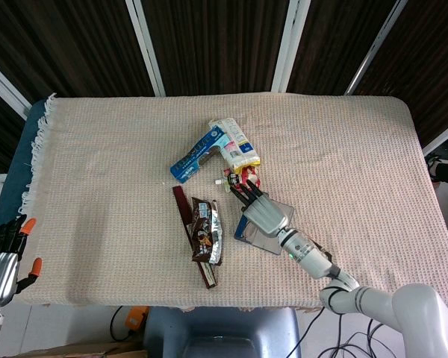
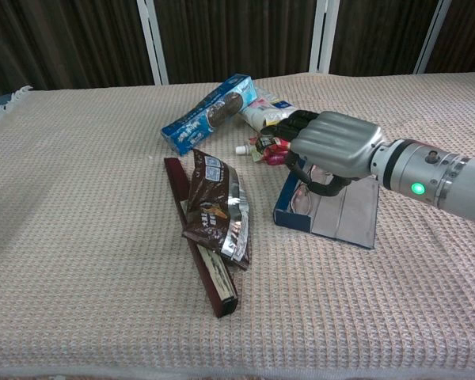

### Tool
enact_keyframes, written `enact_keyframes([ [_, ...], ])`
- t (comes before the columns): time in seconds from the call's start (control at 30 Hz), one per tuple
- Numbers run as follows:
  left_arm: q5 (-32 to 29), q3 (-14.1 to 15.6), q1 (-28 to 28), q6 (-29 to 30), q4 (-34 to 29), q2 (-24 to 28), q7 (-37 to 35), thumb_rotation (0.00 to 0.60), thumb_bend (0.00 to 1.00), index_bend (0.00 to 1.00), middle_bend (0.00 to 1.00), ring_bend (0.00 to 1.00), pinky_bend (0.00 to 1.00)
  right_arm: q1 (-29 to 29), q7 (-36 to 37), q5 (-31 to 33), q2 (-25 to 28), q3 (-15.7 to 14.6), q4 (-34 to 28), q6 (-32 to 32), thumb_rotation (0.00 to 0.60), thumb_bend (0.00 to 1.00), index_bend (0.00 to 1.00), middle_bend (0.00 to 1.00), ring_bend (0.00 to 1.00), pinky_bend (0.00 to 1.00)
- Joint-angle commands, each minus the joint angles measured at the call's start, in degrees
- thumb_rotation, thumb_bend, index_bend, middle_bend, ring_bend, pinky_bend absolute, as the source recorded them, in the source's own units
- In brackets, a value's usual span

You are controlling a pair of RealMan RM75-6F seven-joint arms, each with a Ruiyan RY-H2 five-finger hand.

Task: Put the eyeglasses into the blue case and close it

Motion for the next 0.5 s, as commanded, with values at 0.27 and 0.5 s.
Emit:
enact_keyframes([
  [0.27,0.06,0.00,0.04,0.03,-0.02,-0.06,0.18,0.600,0.41,0.00,0.00,0.00,0.08,0.25,-0.72,0.41,-0.45,0.26,0.51,0.38,0.600,0.55,0.53,0.10,0.00,0.00],
  [0.5,0.01,-0.03,0.00,-0.10,-0.05,-0.03,0.17,0.600,0.41,0.00,0.00,0.00,0.08,0.17,-0.05,-0.18,-0.67,0.23,0.90,1.99,0.600,0.33,0.46,0.10,0.00,0.00],
])
